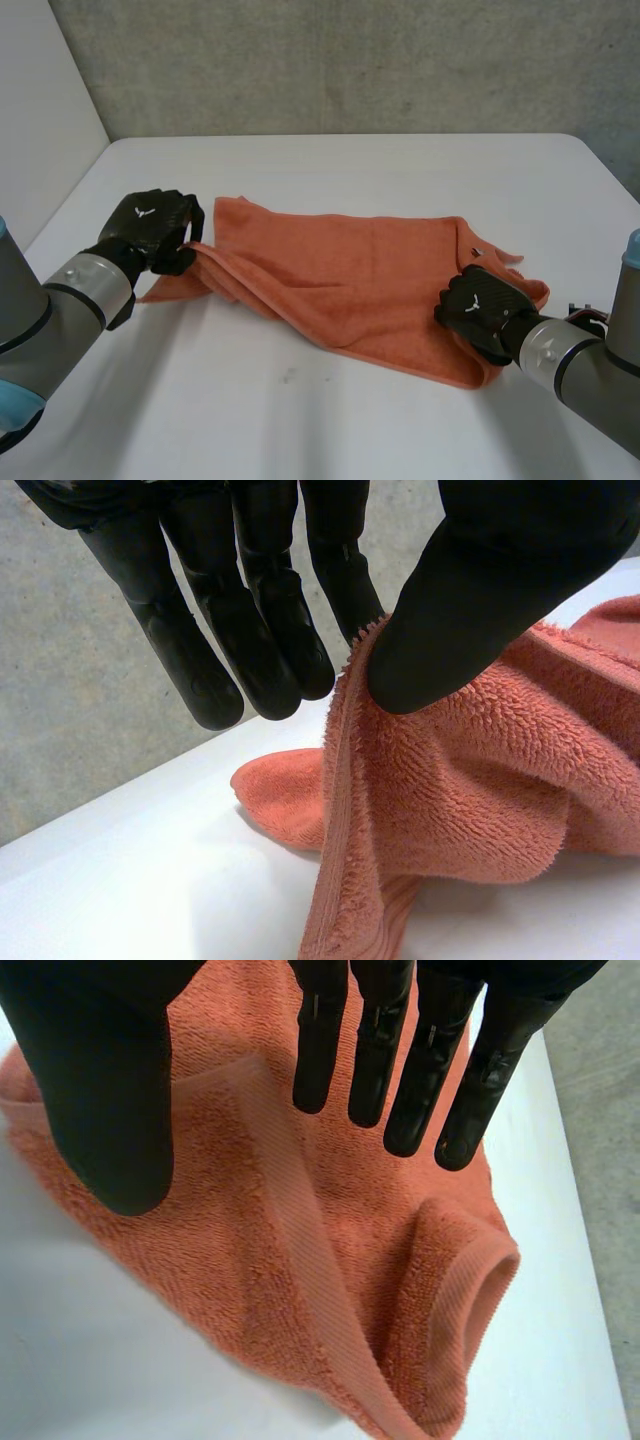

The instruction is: Fold the laundry

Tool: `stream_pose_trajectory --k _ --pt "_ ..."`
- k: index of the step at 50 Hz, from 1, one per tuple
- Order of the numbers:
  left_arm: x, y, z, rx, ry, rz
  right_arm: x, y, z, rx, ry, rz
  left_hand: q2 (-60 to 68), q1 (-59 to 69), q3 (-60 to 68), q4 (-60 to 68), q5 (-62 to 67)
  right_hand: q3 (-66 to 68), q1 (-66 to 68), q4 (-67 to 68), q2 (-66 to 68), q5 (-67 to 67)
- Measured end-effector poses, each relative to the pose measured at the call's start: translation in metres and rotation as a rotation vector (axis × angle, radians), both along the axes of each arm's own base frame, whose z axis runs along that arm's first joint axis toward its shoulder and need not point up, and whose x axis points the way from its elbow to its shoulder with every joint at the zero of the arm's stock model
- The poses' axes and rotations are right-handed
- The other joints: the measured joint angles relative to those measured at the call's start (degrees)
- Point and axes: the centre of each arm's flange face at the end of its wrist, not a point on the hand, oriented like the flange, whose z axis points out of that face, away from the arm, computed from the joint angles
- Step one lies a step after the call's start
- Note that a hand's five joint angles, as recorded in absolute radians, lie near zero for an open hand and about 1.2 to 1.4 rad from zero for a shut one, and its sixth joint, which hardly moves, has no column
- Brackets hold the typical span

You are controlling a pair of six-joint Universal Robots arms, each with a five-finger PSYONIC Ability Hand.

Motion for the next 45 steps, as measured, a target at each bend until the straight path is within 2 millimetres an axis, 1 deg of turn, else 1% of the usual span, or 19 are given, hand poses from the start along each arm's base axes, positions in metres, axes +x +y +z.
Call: stream_pose_trajectory --k 6,11,19,20,21,23,24,25,26,29,30,34,35,36,37,39,40,43,45 --pt "0.0 0.0 0.0 0.0 0.0 0.001 0.0 -0.001 -0.001 -0.005 0.002 0.0 0.0 0.0 0.0 0.01 0.0 0.54 0.29 0.5 0.23 0.49" --pt "0.0 0.0 -0.001 0.002 -0.001 0.001 0.0 -0.002 -0.006 0.005 0.017 0.003 0.01 0.0 0.0 0.0 0.01 -2.12 -0.95 -1.98 -1.69 -1.24" --pt "0.001 0.0 -0.001 0.004 -0.001 0.001 -0.001 -0.003 -0.012 0.02 0.037 -0.006 0.02 0.0 0.0 0.0 0.01 -2.46 -1.25 -2.44 -1.94 -1.09" --pt "0.001 0.0 -0.001 0.004 -0.001 0.001 -0.001 -0.003 -0.013 0.02 0.037 -0.008 0.02 0.0 0.03 0.0 0.01 3.83 4.48 3.83 4.04 4.86" --pt "0.001 0.0 -0.001 0.004 -0.001 0.001 -0.001 -0.004 -0.013 0.02 0.036 -0.008 0.02 0.0 0.04 0.0 0.01 13.59 11.95 12.94 14.04 13.44" --pt "0.001 0.0 -0.001 0.004 -0.001 0.002 -0.001 -0.006 -0.011 0.013 0.028 -0.012 0.02 0.0 0.1 0.0 0.01 25.82 22.77 25.87 26.13 25.88" --pt "0.001 0.0 -0.001 0.004 -0.001 0.002 -0.001 -0.006 -0.011 0.013 0.028 -0.012 0.02 0.0 0.1 0.0 0.01 25.82 22.77 25.87 26.13 25.88" --pt "0.001 0.0 -0.001 0.004 -0.002 0.003 0.0 -0.008 -0.009 0.006 0.02 -0.015 0.03 0.0 0.11 0.0 0.01 30.46 26.35 30.62 30.88 30.67" --pt "0.001 0.0 -0.001 0.004 -0.002 0.003 0.001 -0.011 -0.005 -0.008 0.004 -0.023 0.03 0.0 0.11 0.0 0.01 33.68 27.58 34.0 33.77 33.68" --pt "0.001 0.0 -0.001 0.005 -0.004 0.005 0.002 -0.02 0.009 -0.041 -0.051 -0.056 0.03 0.0 0.11 0.0 0.01 34.34 27.58 34.86 33.98 34.01" --pt "0.002 0.0 0.0 0.003 -0.006 0.006 0.002 -0.025 0.022 -0.064 -0.101 -0.088 0.03 0.0 0.11 0.0 0.0 34.34 27.58 34.89 33.98 34.01" --pt "0.002 0.001 0.002 0.002 -0.01 0.007 -0.001 -0.036 0.061 -0.113 -0.263 -0.187 0.04 0.0 0.11 0.01 0.01 34.34 27.58 34.9 33.98 34.12" --pt "0.003 0.003 0.005 0.0 -0.011 0.008 -0.005 -0.038 0.078 -0.129 -0.338 -0.231 0.04 0.0 0.11 0.01 0.01 34.34 27.58 34.98 33.98 34.15" --pt "0.003 0.004 0.006 0.0 -0.012 0.008 -0.006 -0.039 0.084 -0.135 -0.363 -0.247 0.04 0.0 0.11 0.01 0.01 34.34 27.58 35.02 33.98 34.15" --pt "0.004 0.006 0.009 0.0 -0.013 0.008 -0.011 -0.04 0.096 -0.146 -0.407 -0.281 0.04 0.0 0.11 0.01 0.01 34.34 27.58 35.03 33.98 34.15" --pt "0.005 0.01 0.013 0.002 -0.015 0.008 -0.02 -0.04 0.109 -0.158 -0.449 -0.329 0.05 0.0 0.11 0.01 0.01 34.34 27.58 35.03 33.98 34.15" --pt "0.006 0.015 0.017 0.007 -0.017 0.008 -0.029 -0.039 0.117 -0.163 -0.467 -0.372 0.05 0.0 0.11 0.01 0.01 34.34 27.58 35.03 33.98 34.16" --pt "0.008 0.024 0.02 0.034 -0.031 0.005 -0.043 -0.035 0.121 -0.151 -0.455 -0.432 0.05 0.0 0.11 0.01 0.01 34.34 27.58 35.03 33.98 34.21" --pt "0.009 0.031 0.019 0.06 -0.049 0.0 -0.052 -0.029 0.115 -0.116 -0.402 -0.468 0.05 0.0 0.11 0.01 0.01 34.34 27.58 35.03 33.98 34.29"
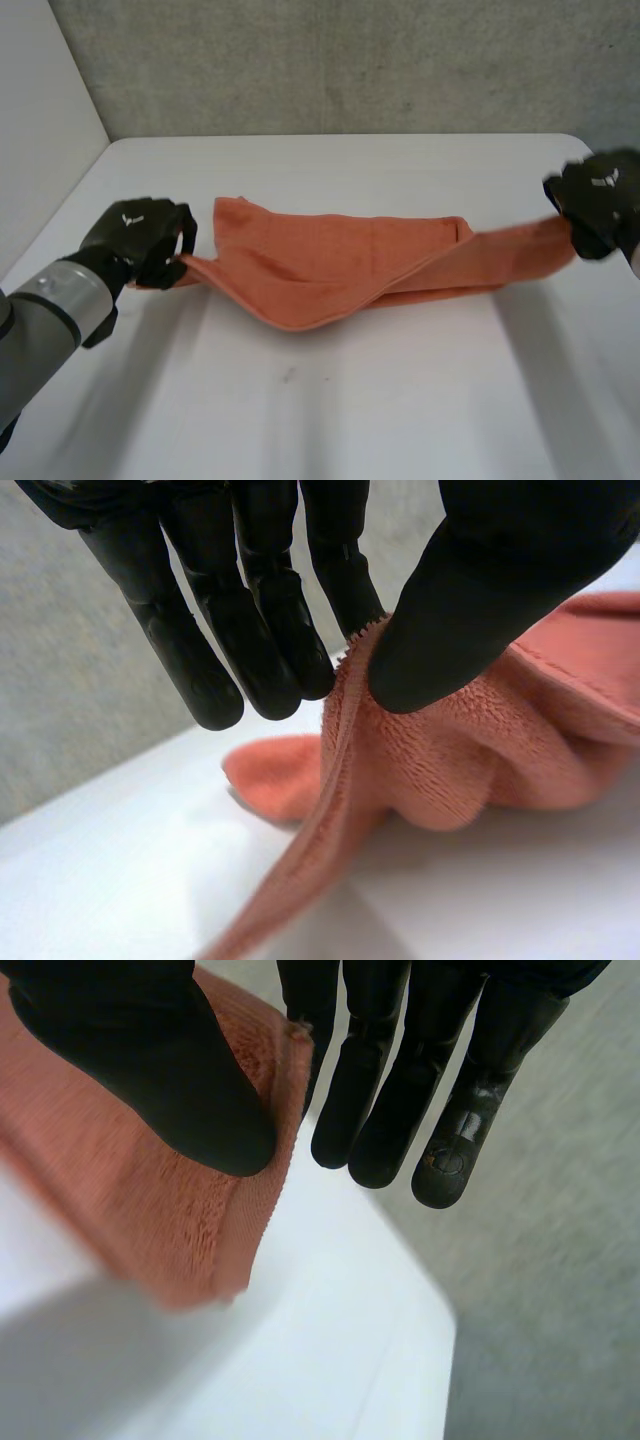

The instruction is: Fold the laundry

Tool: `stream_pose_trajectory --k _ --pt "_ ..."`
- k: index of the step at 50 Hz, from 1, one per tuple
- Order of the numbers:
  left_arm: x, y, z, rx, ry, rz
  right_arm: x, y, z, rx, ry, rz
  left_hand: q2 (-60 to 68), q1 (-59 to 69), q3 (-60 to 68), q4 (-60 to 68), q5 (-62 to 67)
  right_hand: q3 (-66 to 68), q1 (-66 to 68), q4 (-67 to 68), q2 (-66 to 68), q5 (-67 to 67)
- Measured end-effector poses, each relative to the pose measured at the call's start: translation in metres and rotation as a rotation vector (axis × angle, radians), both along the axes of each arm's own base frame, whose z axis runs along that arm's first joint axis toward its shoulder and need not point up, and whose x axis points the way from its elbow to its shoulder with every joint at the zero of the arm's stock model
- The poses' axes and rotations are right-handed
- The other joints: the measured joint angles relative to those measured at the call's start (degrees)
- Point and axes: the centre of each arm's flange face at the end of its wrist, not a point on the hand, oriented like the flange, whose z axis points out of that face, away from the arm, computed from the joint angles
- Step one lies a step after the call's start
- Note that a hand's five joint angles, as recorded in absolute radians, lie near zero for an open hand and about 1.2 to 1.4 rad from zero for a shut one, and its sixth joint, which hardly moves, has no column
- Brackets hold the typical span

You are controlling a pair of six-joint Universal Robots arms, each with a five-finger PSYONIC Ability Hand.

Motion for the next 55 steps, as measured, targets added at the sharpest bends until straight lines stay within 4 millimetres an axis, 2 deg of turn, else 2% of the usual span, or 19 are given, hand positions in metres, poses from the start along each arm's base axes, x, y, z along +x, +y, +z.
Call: stream_pose_trajectory --k 12,17,22,26,27,29,32,33,34,38,42,43,45,47,49,50,52,53,55 --pt "0.002 0.01 -0.042 0.129 -0.23 -0.06 -0.013 0.022 -0.054 0.271 0.284 0.035 0.04 0.0 0.0 0.0 0.0 0.0 0.0 0.01 0.0 0.0" --pt "0.002 -0.004 -0.055 0.133 -0.3 -0.054 -0.012 0.008 -0.067 0.302 0.305 0.039 0.05 0.0 0.03 0.0 0.0 0.0 0.0 0.01 0.0 0.0" --pt "-0.01 -0.051 -0.047 0.011 -0.357 -0.018 0.0 -0.035 -0.063 0.219 0.281 0.019 0.05 0.0 0.05 0.0 0.0 0.0 0.0 0.02 0.0 0.01" --pt "-0.023 -0.077 -0.011 -0.159 -0.32 0.005 0.019 -0.08 -0.01 -0.021 0.152 -0.054 0.06 0.0 0.11 0.02 0.0 0.17 0.0 0.05 0.02 0.01" --pt "-0.028 -0.086 0.008 -0.238 -0.297 0.016 0.023 -0.088 0.004 -0.076 0.114 -0.069 0.06 0.0 0.11 0.02 0.0 0.17 0.0 0.06 0.02 0.01" --pt "-0.04 -0.104 0.078 -0.514 -0.205 0.059 0.03 -0.107 0.06 -0.284 -0.047 -0.111 0.07 0.0 0.11 0.03 0.0 0.17 0.0 0.08 0.02 0.02" --pt "-0.044 -0.106 0.136 -0.737 -0.124 0.098 0.03 -0.109 0.113 -0.469 -0.206 -0.123 0.07 0.0 0.11 0.03 0.0 0.17 0.0 0.07 0.02 0.02" --pt "-0.044 -0.106 0.136 -0.737 -0.124 0.098 0.03 -0.109 0.113 -0.469 -0.206 -0.123 0.07 0.0 0.11 0.03 0.0 0.17 0.0 0.07 0.02 0.02" --pt "-0.043 -0.1 0.173 -0.885 -0.066 0.127 0.027 -0.101 0.153 -0.607 -0.331 -0.112 0.07 0.0 0.11 0.03 0.0 0.17 0.0 0.07 0.02 0.02" --pt "-0.04 -0.091 0.193 -0.987 -0.025 0.15 0.024 -0.083 0.174 -0.68 -0.424 -0.07 0.07 0.0 0.11 0.03 0.0 0.17 0.0 0.08 0.02 0.32" --pt "-0.038 -0.09 0.177 -0.949 -0.039 0.148 0.026 -0.076 0.16 -0.639 -0.423 -0.042 0.07 0.0 0.11 0.03 0.0 0.17 0.0 0.07 0.02 0.38" --pt "-0.036 -0.089 0.148 -0.862 -0.071 0.138 0.028 -0.073 0.136 -0.566 -0.402 -0.024 0.07 0.0 0.12 0.03 0.0 0.17 0.0 0.08 0.02 0.36" --pt "-0.036 -0.089 0.148 -0.862 -0.071 0.138 0.028 -0.073 0.136 -0.566 -0.402 -0.024 0.07 0.0 0.12 0.03 0.0 0.17 0.0 0.08 0.02 0.36" --pt "-0.027 -0.082 0.078 -0.65 -0.151 0.118 0.031 -0.064 0.077 -0.388 -0.342 0.0 0.11 0.0 0.16 0.03 0.0 0.17 0.0 0.08 0.02 0.39" --pt "-0.023 -0.078 0.058 -0.587 -0.174 0.112 0.031 -0.057 0.043 -0.286 -0.306 0.003 0.11 0.0 0.16 0.03 -0.01 0.19 0.0 0.08 0.02 0.39" --pt "-0.017 -0.07 0.029 -0.496 -0.206 0.103 0.03 -0.05 0.015 -0.204 -0.275 0.001 0.11 0.0 0.16 0.03 0.0 0.21 0.0 0.08 0.02 0.39" --pt "-0.015 -0.066 0.017 -0.461 -0.218 0.1 0.029 -0.046 0.001 -0.162 -0.258 -0.002 0.11 0.0 0.16 0.03 0.0 0.21 0.0 0.08 0.02 0.39" --pt "-0.01 -0.058 -0.007 -0.383 -0.243 0.089 0.027 -0.04 -0.022 -0.094 -0.229 -0.008 0.11 0.0 0.16 0.03 0.0 0.25 0.0 0.08 0.02 0.39" --pt "-0.007 -0.05 -0.027 -0.323 -0.261 0.079 0.026 -0.034 -0.041 -0.036 -0.202 -0.014 0.12 0.0 0.16 0.03 0.0 0.26 0.0 0.08 0.02 0.31"
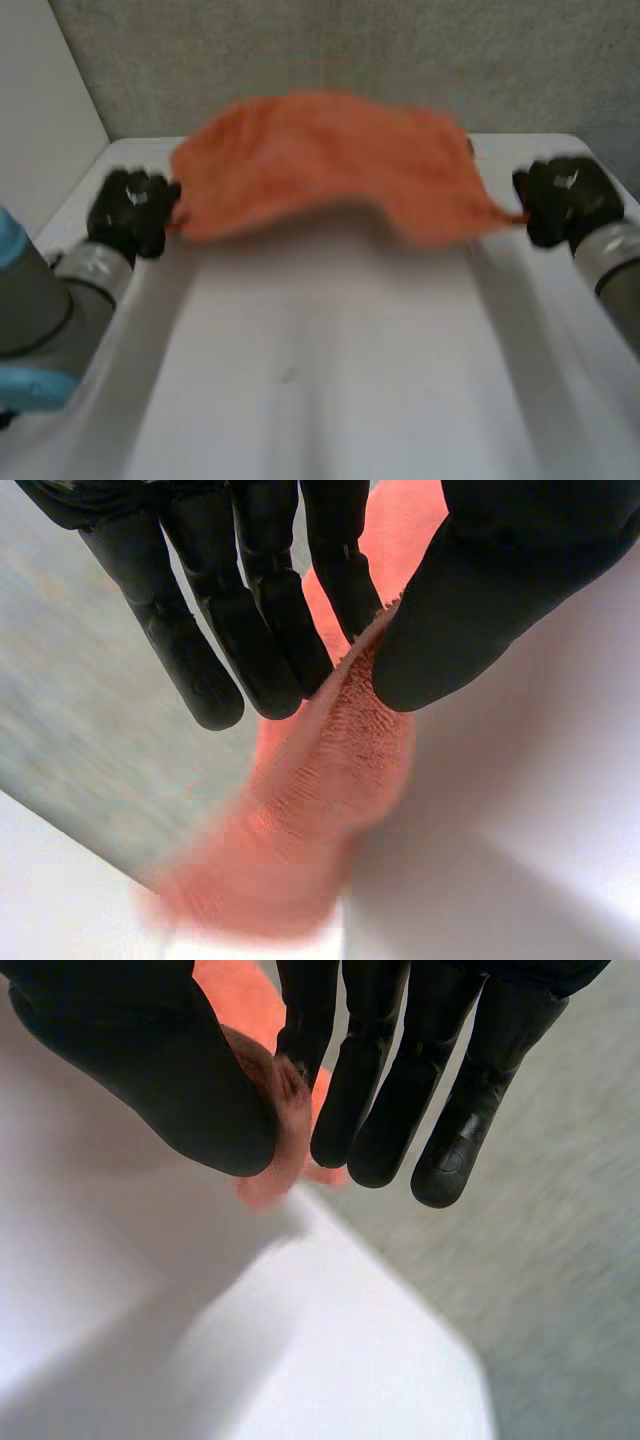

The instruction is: Fold the laundry

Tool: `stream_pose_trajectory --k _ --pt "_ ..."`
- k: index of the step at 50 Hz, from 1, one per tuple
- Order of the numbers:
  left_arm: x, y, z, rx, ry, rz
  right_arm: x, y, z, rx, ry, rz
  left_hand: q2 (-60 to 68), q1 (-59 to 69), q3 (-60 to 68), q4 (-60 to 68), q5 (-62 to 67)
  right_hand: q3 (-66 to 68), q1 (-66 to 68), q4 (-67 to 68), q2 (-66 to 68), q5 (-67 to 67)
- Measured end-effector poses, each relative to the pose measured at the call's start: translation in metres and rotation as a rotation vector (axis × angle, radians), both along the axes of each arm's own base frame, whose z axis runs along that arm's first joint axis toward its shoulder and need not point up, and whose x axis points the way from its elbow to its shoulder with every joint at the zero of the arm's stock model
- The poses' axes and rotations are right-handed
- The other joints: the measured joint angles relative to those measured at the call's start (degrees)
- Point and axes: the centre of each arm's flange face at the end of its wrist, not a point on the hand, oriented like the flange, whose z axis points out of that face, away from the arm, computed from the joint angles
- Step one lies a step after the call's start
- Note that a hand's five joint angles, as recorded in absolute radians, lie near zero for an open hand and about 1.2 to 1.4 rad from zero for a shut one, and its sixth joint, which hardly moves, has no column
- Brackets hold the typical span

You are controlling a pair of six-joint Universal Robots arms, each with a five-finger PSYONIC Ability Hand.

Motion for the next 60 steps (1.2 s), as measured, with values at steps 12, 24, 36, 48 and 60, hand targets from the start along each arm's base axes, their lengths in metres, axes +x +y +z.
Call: stream_pose_trajectory --k 12,24,36,48,60 --pt "0.004 0.025 -0.06 0.205 -0.051 -0.008 -0.007 0.011 -0.047 0.142 0.049 -0.017 0.0 0.0 0.0 0.01 0.0 0.0 0.0 0.0 0.0 0.0" --pt "0.008 0.023 -0.032 0.132 -0.018 0.007 -0.033 -0.003 -0.044 0.131 0.007 -0.111 -33.83 -28.44 -33.42 -33.79 -31.12 0.0 0.0 0.0 0.0 0.09" --pt "0.023 0.019 -0.037 0.296 0.202 0.052 -0.04 -0.006 -0.05 0.16 -0.023 -0.139 -41.25 -36.23 -41.0 -41.68 -39.1 0.0 0.0 0.0 0.0 0.09" --pt "0.027 0.017 -0.042 0.394 0.342 0.055 -0.041 -0.005 -0.052 0.167 -0.021 -0.142 -41.25 -36.23 -41.06 -41.68 -39.19 0.0 0.0 0.0 0.0 0.09" --pt "0.019 0.022 -0.054 0.426 0.317 0.034 -0.045 -0.005 -0.054 0.172 -0.021 -0.154 -41.25 -36.23 -41.06 -41.68 -39.19 0.0 0.0 0.0 0.0 0.09"
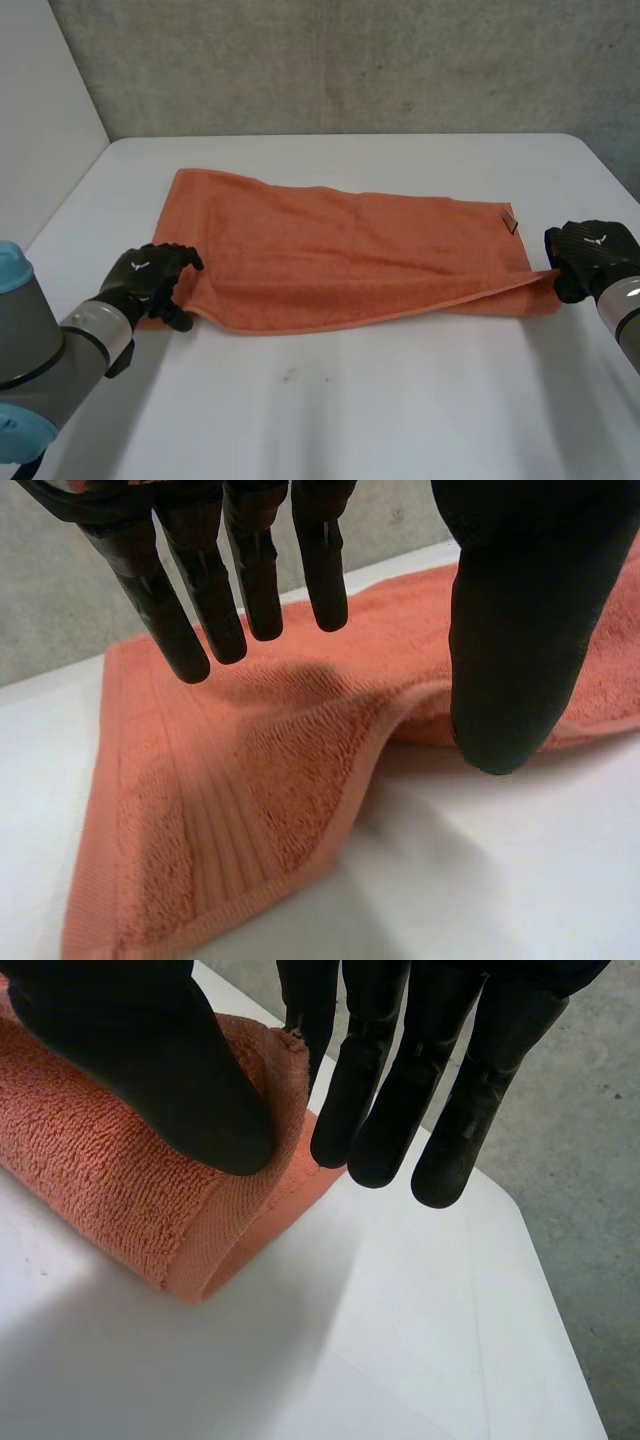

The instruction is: Fold the laundry

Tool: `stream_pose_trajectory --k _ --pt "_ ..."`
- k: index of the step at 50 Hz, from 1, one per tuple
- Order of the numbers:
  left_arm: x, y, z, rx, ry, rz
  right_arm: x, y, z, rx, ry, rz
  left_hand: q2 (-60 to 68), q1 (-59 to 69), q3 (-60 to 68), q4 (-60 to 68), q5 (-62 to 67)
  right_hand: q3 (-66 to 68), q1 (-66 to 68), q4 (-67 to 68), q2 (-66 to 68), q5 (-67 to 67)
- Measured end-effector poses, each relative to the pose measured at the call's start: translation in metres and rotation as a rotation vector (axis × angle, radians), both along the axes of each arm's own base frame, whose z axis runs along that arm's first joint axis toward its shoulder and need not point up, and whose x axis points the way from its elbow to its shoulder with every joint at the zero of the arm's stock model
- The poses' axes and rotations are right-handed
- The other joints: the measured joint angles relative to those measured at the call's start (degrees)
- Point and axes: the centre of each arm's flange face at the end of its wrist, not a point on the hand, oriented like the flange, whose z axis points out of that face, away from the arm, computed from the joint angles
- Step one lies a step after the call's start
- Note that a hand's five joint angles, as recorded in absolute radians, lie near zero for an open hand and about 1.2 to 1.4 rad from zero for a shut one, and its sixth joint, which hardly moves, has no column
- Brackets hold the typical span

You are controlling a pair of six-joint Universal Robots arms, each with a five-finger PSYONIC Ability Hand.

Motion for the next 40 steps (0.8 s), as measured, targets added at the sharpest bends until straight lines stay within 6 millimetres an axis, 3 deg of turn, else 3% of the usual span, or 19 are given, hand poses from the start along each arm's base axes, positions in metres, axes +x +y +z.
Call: stream_pose_trajectory --k 13,17,19,20,22,23,28,32,33,40 --pt "-0.003 -0.017 -0.02 -0.01 -0.037 -0.009 -0.004 -0.002 0.0 0.0 -0.001 -0.014 1.12 0.51 1.02 1.77 2.21 0.0 0.0 0.0 0.0 0.0" --pt "-0.004 -0.028 -0.022 -0.078 -0.083 -0.019 -0.008 -0.004 0.004 -0.011 -0.007 -0.027 12.03 12.5 11.94 12.77 12.65 0.0 0.0 0.0 0.0 0.0" --pt "-0.004 -0.028 -0.022 -0.078 -0.083 -0.019 -0.008 -0.004 0.004 -0.011 -0.007 -0.027 12.03 12.5 11.94 12.77 12.65 0.0 0.0 0.0 0.0 0.0" --pt "-0.004 -0.031 -0.021 -0.112 -0.101 -0.02 -0.008 -0.004 0.008 -0.021 -0.011 -0.03 25.1 25.85 24.96 25.05 24.83 0.0 0.0 0.0 0.0 0.0" --pt "-0.004 -0.032 -0.021 -0.118 -0.103 -0.02 -0.008 -0.004 0.009 -0.025 -0.011 -0.031 27.27 28.86 27.14 27.97 27.77 0.0 0.0 0.0 0.0 0.0" --pt "-0.003 -0.034 -0.019 -0.138 -0.113 -0.015 -0.009 -0.004 0.01 -0.029 -0.012 -0.031 34.29 35.65 34.06 34.97 34.79 0.0 0.0 0.0 0.0 0.0" --pt "0.001 -0.035 -0.013 -0.17 -0.133 0.017 -0.009 -0.003 0.027 -0.079 -0.012 -0.033 40.8 37.11 40.46 41.33 38.65 -0.2 0.06 -0.3 -0.03 0.18" --pt "0.007 -0.029 0.013 -0.233 -0.157 0.059 -0.008 0.0 0.057 -0.157 -0.006 -0.031 41.0 37.11 40.67 41.38 38.65 0.13 0.06 0.16 0.45 0.25" --pt "0.007 -0.029 0.013 -0.233 -0.157 0.059 -0.008 0.0 0.057 -0.157 -0.006 -0.031 41.0 37.11 40.67 41.38 38.65 0.13 0.06 0.16 0.45 0.25" --pt "0.017 -0.001 0.081 -0.373 -0.228 0.077 -0.008 0.014 0.112 -0.22 0.018 -0.021 41.04 37.11 40.73 41.39 38.65 0.13 0.06 0.16 0.45 0.16"
